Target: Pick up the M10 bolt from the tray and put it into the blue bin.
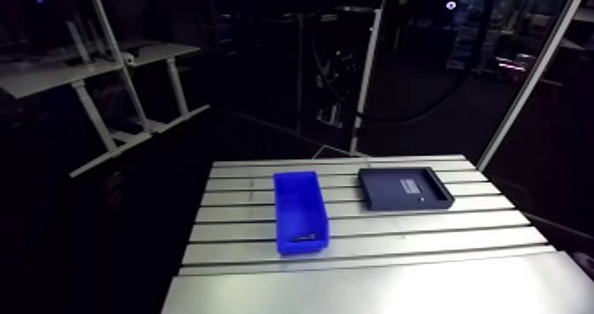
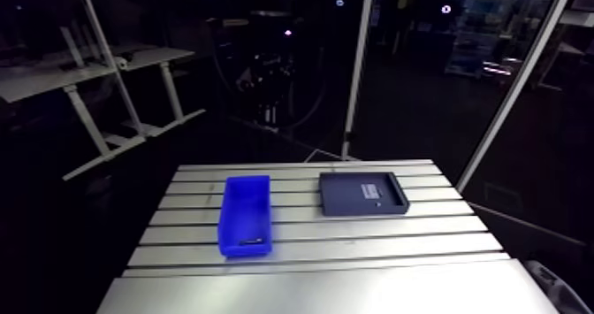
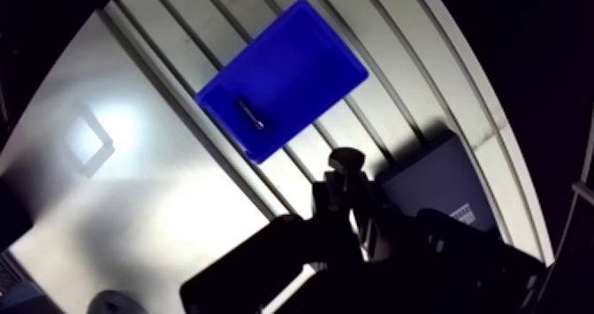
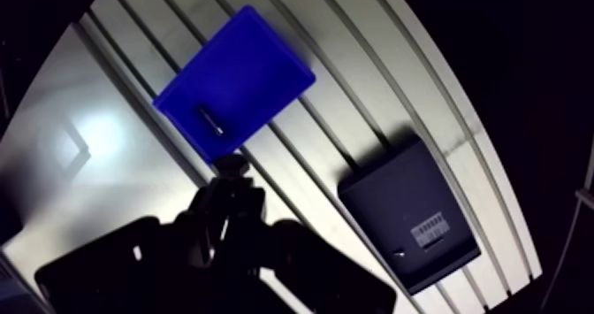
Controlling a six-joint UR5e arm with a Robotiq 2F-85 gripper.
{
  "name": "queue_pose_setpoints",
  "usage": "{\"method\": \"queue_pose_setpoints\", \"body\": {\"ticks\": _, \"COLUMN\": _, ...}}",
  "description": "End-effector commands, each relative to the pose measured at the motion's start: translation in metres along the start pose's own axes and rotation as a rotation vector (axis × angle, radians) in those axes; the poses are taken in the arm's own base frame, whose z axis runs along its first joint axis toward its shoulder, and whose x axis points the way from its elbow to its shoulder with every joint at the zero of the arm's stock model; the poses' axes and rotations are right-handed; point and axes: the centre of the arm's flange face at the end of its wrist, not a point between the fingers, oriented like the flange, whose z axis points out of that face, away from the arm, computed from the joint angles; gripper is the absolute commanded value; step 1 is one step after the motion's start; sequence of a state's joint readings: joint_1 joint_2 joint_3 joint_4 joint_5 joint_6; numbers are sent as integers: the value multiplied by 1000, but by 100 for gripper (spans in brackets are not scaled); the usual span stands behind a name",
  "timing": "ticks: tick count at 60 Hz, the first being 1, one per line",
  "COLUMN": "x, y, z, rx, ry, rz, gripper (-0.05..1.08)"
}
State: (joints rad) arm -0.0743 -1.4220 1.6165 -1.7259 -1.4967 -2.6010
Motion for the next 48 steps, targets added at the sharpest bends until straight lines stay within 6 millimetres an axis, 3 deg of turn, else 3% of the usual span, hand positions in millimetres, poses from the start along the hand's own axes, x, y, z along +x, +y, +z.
{"method": "queue_pose_setpoints", "body": {"ticks": 1, "x": 16, "y": -27, "z": 3, "rx": 29, "ry": -17, "rz": -274, "gripper": 103}}
{"method": "queue_pose_setpoints", "body": {"ticks": 19, "x": 32, "y": -53, "z": 28, "rx": 42, "ry": -98, "rz": -442, "gripper": 102}}
{"method": "queue_pose_setpoints", "body": {"ticks": 39, "x": 38, "y": -52, "z": 42, "rx": 21, "ry": -121, "rz": -462, "gripper": 101}}
{"method": "queue_pose_setpoints", "body": {"ticks": 48, "x": 46, "y": -50, "z": 59, "rx": 0, "ry": -120, "rz": -469, "gripper": 101}}
